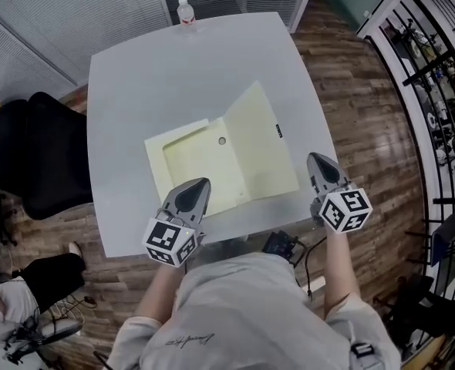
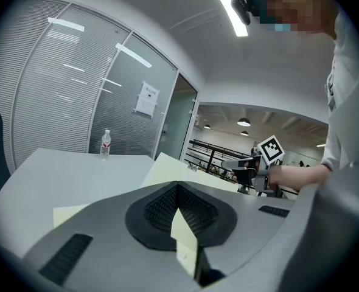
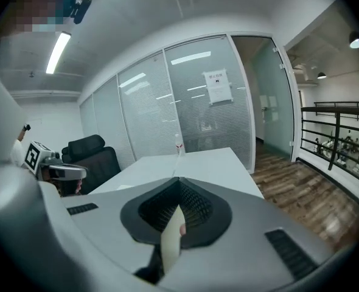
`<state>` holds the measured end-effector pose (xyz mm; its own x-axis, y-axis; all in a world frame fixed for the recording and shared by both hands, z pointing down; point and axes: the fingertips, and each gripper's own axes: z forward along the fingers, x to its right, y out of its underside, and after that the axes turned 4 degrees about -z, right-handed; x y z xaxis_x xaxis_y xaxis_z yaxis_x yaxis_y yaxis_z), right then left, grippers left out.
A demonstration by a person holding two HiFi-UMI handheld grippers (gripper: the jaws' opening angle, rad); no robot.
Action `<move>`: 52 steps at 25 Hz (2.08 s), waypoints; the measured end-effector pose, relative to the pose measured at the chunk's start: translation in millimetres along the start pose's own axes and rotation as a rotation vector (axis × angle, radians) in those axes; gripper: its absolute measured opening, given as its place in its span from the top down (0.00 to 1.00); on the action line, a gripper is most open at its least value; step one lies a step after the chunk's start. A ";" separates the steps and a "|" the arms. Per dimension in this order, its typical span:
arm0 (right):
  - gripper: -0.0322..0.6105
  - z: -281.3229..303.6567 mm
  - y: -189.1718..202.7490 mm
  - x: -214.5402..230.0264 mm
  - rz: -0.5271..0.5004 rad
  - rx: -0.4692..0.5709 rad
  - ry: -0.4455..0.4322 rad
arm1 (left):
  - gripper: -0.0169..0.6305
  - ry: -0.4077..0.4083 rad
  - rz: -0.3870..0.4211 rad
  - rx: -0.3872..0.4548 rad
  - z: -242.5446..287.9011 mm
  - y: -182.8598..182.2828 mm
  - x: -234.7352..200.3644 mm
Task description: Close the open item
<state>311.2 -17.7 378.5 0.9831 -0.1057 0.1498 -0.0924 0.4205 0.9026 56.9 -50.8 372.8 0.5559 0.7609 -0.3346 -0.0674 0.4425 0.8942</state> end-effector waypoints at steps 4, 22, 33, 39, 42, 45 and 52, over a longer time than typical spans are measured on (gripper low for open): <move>0.93 8.0 28.3 15.7 0.007 -0.043 -0.022 | 0.96 -0.007 -0.010 -0.019 -2.5 8.4 -0.6; 0.93 59.0 69.9 -7.2 -0.003 -0.088 -0.240 | 0.96 -0.072 -0.066 -0.046 -14.2 30.3 -18.4; 0.93 66.8 60.5 -60.6 -0.030 -0.080 -0.370 | 0.96 -0.129 -0.094 -0.041 -34.2 40.4 -33.2; 0.93 70.2 50.8 -94.9 -0.082 -0.079 -0.431 | 0.96 -0.167 -0.102 -0.015 -50.0 37.2 -44.3; 0.93 71.9 45.5 -110.4 -0.102 -0.074 -0.455 | 0.96 -0.189 -0.106 -0.004 -59.2 36.6 -50.7; 0.93 73.1 44.7 -124.5 -0.121 -0.076 -0.476 | 0.96 -0.221 -0.116 -0.002 -68.8 40.6 -59.1; 0.93 76.1 49.4 -146.8 -0.156 -0.113 -0.494 | 0.96 -0.279 -0.138 0.004 -86.6 51.3 -80.8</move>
<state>150.3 -50.0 431.9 0.7893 -0.5755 0.2139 0.0938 0.4573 0.8844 -63.2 -48.6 419.9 0.7659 0.5338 -0.3584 0.0271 0.5302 0.8474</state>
